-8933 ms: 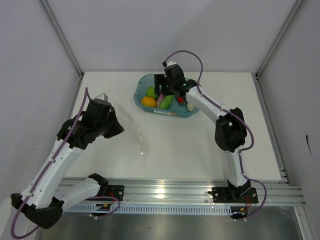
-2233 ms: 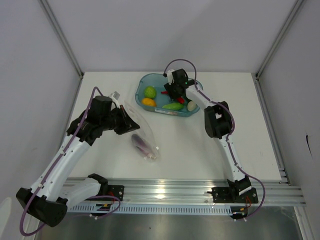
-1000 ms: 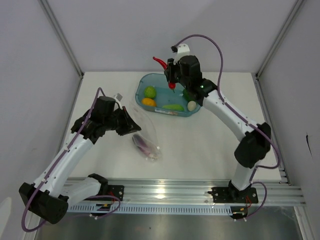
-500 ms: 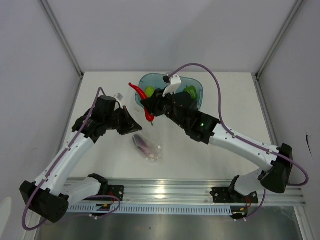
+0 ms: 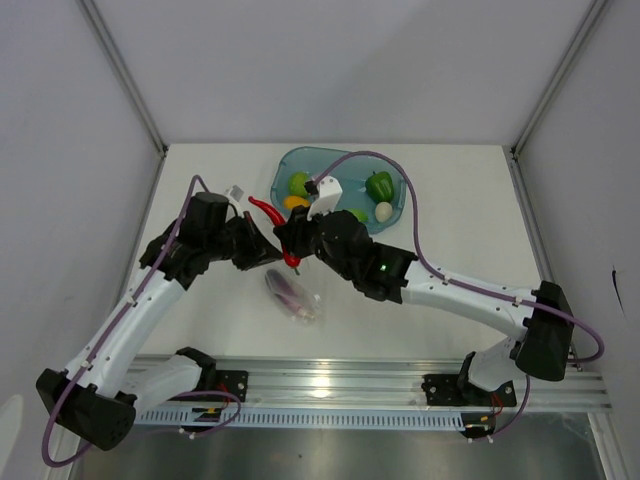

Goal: Place the food in the zip-top bag and seal the zipper
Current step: Place the fake vegetable in the zipper food storage bag.

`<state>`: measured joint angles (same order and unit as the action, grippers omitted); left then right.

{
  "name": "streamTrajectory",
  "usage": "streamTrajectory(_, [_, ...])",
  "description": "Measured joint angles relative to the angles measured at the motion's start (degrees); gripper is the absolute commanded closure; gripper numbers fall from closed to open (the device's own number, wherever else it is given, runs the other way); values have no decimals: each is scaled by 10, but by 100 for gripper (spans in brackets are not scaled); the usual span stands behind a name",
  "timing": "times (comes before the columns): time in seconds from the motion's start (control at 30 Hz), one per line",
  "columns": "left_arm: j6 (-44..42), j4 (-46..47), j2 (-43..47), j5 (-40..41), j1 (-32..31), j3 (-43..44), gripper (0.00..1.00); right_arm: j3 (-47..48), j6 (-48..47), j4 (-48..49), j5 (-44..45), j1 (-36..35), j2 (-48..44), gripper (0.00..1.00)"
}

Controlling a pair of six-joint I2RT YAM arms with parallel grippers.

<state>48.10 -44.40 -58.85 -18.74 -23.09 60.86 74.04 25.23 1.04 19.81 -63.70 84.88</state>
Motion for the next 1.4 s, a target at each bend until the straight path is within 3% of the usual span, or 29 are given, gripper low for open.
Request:
streamTrajectory(0.57, [0, 0, 6, 1, 0, 0, 99, -23, -28, -44, 43, -17, 8, 64])
streamTrajectory(0.8, [-1, -3, 6, 3, 0, 0, 99, -30, -47, -64, 52, -21, 8, 23])
streamTrajectory(1.2, [-6, -13, 6, 16, 0, 0, 100, 35, -161, -78, 40, 3, -21, 24])
streamTrajectory(1.3, [-8, -17, 6, 24, 0, 0, 99, 43, -199, -59, 1, 51, -51, 25])
streamTrajectory(1.4, [-12, -23, 7, 32, 0, 0, 99, 57, -221, -41, -65, 148, -64, 25])
